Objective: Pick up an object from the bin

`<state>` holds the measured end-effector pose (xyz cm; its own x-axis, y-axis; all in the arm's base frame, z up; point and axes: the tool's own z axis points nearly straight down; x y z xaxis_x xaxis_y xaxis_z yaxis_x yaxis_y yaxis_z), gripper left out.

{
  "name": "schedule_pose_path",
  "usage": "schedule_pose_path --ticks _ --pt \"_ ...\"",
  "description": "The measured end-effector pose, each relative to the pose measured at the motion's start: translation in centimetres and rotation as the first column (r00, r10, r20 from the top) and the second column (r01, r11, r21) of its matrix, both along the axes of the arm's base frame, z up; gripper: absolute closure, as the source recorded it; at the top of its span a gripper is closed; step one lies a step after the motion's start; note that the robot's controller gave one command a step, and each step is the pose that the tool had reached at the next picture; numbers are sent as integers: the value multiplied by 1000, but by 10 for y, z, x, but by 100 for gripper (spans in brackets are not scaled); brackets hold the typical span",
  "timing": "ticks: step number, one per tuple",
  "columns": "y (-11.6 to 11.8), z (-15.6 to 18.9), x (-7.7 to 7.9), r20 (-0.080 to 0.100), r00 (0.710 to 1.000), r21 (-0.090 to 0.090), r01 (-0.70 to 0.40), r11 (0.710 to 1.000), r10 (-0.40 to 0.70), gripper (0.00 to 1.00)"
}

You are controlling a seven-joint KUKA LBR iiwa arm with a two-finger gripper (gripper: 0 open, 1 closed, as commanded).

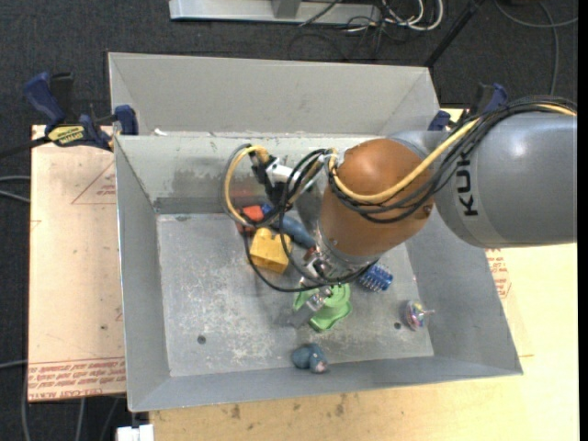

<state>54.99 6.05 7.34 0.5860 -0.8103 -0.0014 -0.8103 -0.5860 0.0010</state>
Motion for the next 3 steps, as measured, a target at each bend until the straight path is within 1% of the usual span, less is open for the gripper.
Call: schedule_pose_path --ticks 1,2,3 --pt "0 3 1 1 1000 -1 1 1000 -1 100" --pt "6 94 -8 9 1000 3 12 1000 -12 100" --pt "14 160 -11 9 1000 4 25 1000 -25 100"
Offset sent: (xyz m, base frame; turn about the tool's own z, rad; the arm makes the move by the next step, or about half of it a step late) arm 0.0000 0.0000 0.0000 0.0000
